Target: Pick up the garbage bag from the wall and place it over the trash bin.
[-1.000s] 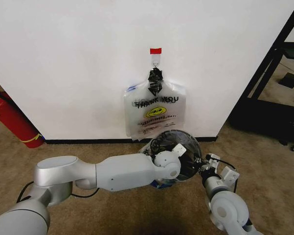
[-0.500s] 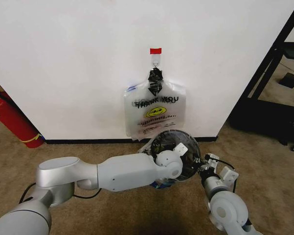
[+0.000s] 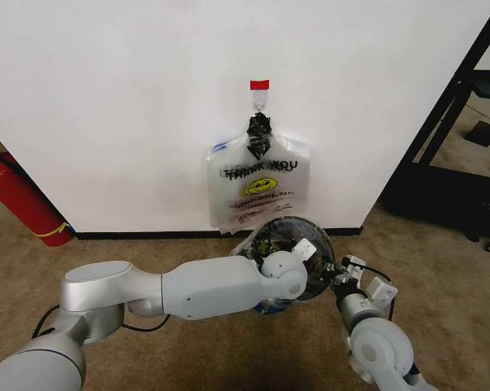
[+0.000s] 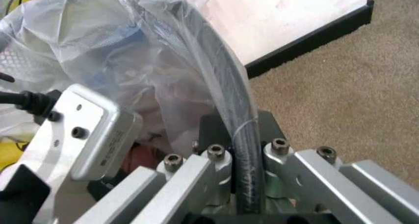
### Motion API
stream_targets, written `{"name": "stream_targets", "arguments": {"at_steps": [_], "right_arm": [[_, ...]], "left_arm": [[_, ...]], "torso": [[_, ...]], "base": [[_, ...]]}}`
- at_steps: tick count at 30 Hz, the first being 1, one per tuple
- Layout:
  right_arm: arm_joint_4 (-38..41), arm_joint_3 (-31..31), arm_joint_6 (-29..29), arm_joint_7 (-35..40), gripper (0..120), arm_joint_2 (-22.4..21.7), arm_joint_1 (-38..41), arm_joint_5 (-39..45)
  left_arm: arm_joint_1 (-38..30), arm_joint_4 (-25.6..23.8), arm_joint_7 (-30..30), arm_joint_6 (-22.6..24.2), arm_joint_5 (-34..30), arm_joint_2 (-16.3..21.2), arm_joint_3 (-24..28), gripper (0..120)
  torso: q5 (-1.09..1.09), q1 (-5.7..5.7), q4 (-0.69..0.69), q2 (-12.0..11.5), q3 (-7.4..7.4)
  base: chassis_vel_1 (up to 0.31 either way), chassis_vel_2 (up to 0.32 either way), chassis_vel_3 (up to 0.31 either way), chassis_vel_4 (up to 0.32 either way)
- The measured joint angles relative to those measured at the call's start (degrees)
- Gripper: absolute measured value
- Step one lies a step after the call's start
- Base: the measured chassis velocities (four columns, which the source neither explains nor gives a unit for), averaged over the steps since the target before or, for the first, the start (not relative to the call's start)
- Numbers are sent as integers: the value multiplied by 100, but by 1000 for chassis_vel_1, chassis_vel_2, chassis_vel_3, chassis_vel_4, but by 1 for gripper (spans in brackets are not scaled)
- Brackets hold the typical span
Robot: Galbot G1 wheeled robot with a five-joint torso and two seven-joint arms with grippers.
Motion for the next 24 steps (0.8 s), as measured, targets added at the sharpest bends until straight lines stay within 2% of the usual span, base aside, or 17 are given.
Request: {"name": "stream_targets", "arguments": {"at_steps": [13,15,19,21,24], "right_arm": [[8,-9,-3,6,0,7,9,3],[-8,-9,-3,6,0,4,20,4],[-21,-11,-6,8,0,-3,35,5],[-21,-11,-6,8,0,-4,37,6],[-30,-19,-7,11,0,-7,41,8]], "left_arm": [[29,65,-22,-2,-6,-5,-19,100],[29,35,-65,-3,-38,10,-37,96],[11,-51,-122,-4,-115,52,-42,79],[7,-62,-123,-4,-121,57,-42,78],[-41,-97,-125,-5,-152,62,-16,64]], "torso": [[0,0,0,0,0],[0,0,0,0,0],[0,0,0,0,0],[0,0,0,0,0],[0,0,0,0,0]], "base": [[0,0,0,0],[0,0,0,0],[0,0,0,0],[0,0,0,0],[0,0,0,0]]}}
